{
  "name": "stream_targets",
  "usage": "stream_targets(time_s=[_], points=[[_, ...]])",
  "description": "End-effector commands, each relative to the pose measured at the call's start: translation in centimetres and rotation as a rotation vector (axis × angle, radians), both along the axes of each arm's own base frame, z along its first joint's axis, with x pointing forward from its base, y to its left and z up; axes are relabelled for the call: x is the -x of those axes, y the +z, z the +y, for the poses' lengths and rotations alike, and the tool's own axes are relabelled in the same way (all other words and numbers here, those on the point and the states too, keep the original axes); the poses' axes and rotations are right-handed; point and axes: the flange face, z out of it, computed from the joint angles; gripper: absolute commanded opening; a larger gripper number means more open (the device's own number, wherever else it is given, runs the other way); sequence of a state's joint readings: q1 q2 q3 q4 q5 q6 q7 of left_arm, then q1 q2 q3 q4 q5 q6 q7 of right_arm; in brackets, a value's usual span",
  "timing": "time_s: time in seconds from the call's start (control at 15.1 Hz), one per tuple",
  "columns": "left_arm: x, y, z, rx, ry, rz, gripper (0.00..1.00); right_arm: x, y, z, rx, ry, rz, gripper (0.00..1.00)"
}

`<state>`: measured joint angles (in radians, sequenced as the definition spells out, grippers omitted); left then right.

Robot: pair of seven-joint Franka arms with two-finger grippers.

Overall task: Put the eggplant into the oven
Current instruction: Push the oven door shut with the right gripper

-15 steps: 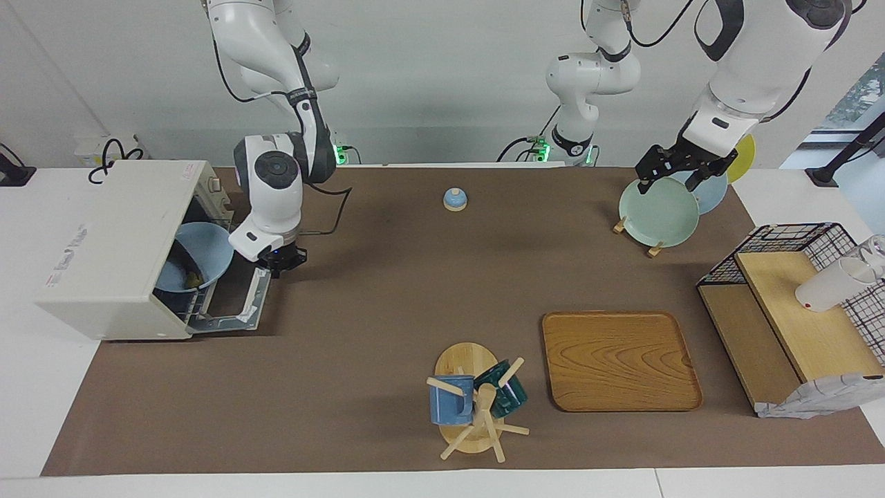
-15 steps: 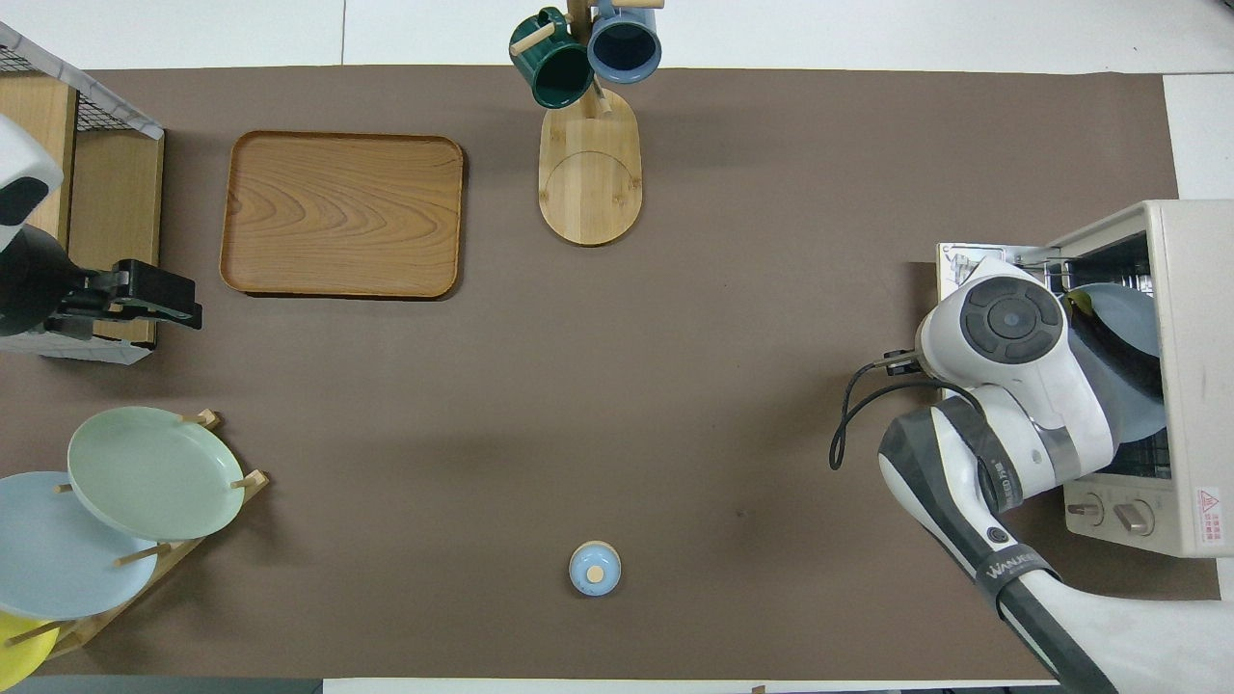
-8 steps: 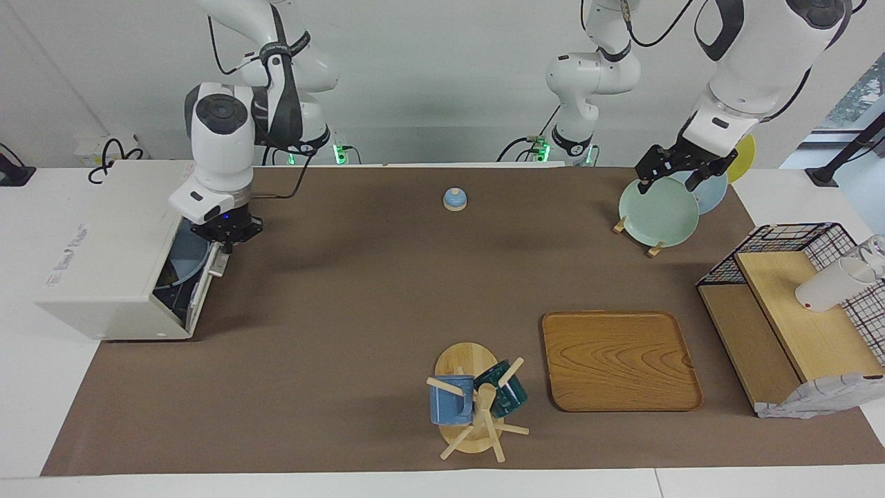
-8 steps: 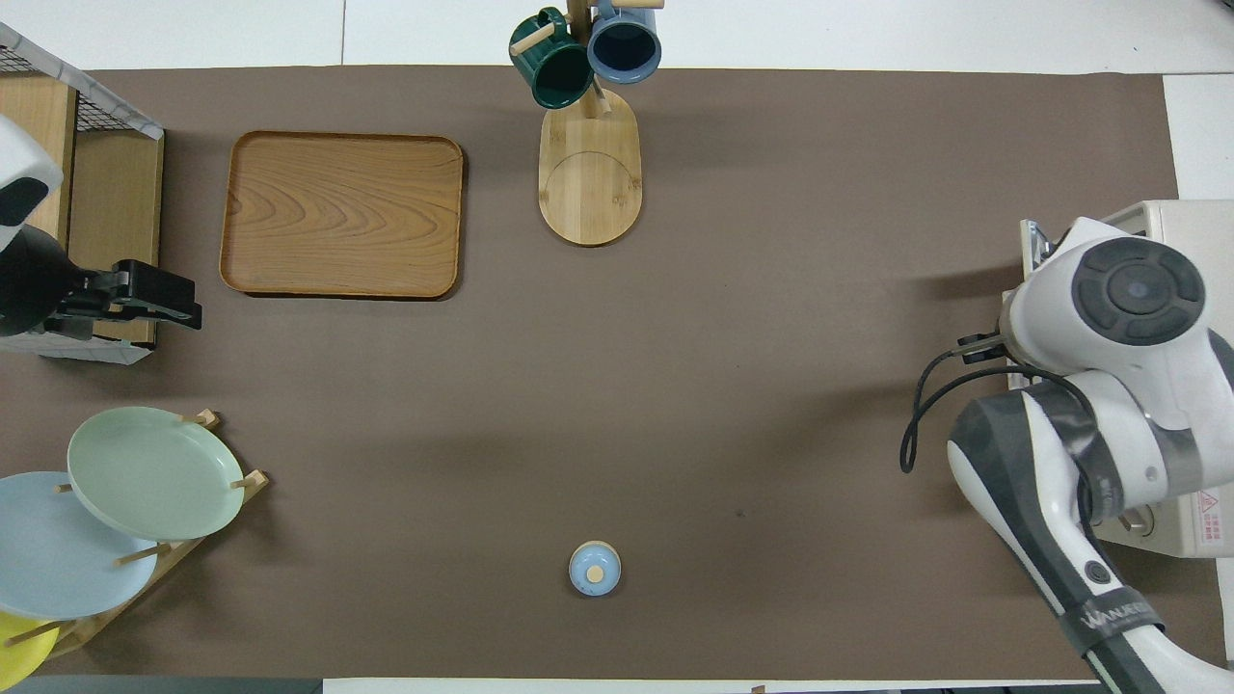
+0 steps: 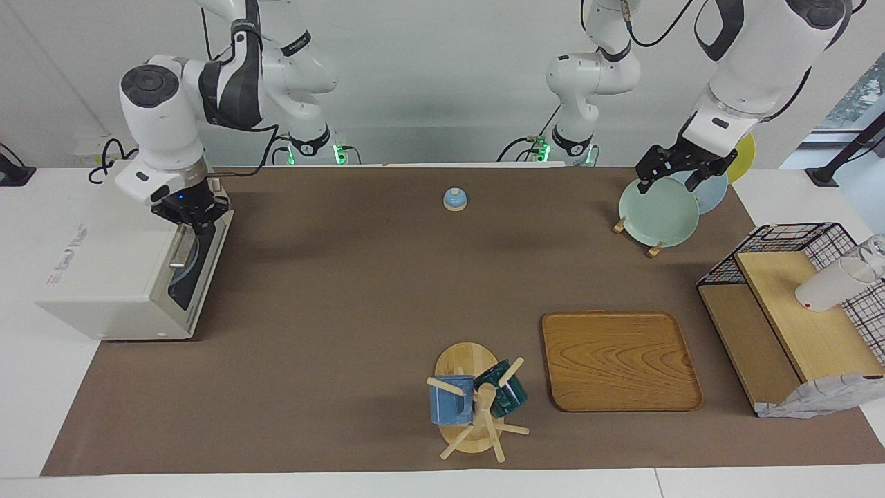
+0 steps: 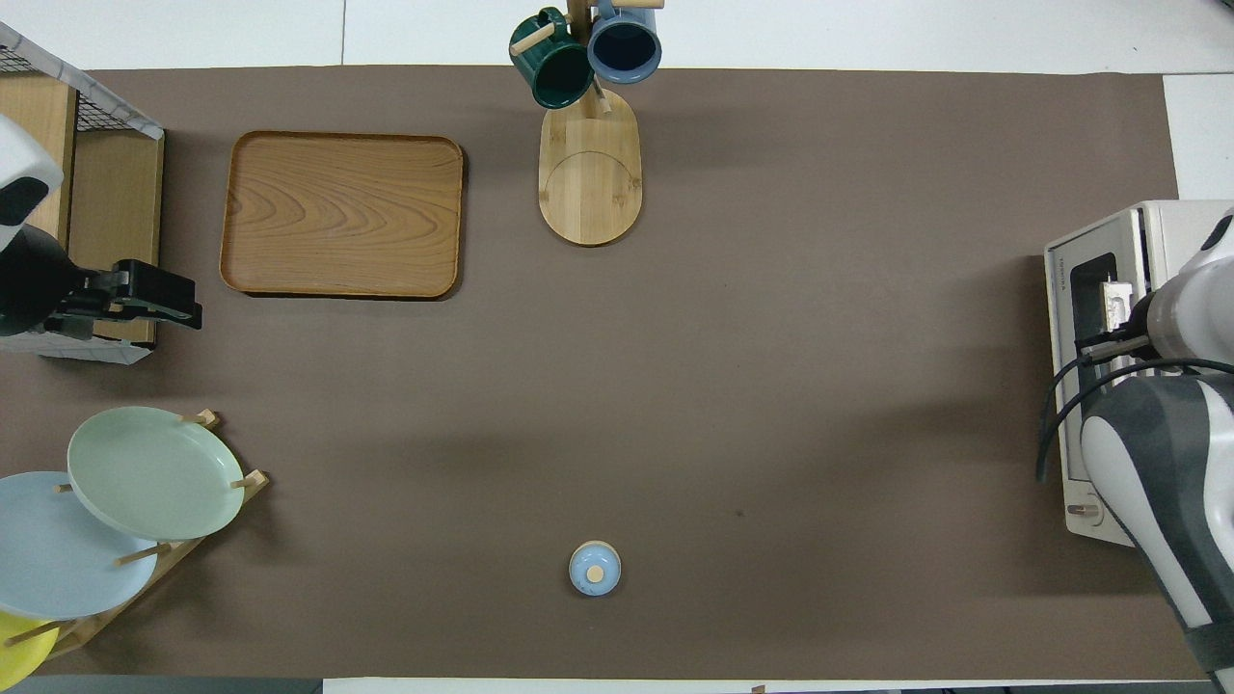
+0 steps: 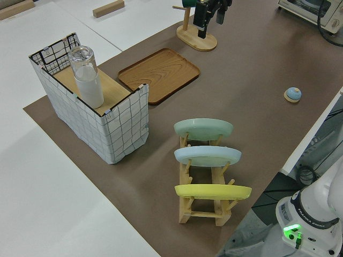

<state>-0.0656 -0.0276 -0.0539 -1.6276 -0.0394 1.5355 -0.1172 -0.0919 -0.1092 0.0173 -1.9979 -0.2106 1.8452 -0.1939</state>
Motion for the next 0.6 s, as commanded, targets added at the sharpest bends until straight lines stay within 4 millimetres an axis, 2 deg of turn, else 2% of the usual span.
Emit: stream_targets(time_s=[0.0,0.07,0.2,0.33,0.53], points=[[0.0,0.2,0.3,-0.020,-0.002,0.001,1.00,-0.8,5.0,1.6,-0.078,-0.006,-0.005,0.30],[0.1,0.2,0.2,-0.020,-0.003,0.001,1.00,-1.0,5.9,2.3,-0.097,0.000,-0.019,0.34],[0.0,0.2,0.3,-0.020,0.000,0.001,1.00,-1.3,6.0,3.5,-0.122,0.015,-0.036,1.00],[0.0,0.2,0.3,-0.020,0.000,0.001,1.00,-1.9,6.8,5.0,-0.149,0.011,-0.043,1.00],[0.0,0.2,0.3,-0.020,-0.002,0.001,1.00,-2.6,8.9,5.6,-0.173,-0.044,-0.011,1.00]])
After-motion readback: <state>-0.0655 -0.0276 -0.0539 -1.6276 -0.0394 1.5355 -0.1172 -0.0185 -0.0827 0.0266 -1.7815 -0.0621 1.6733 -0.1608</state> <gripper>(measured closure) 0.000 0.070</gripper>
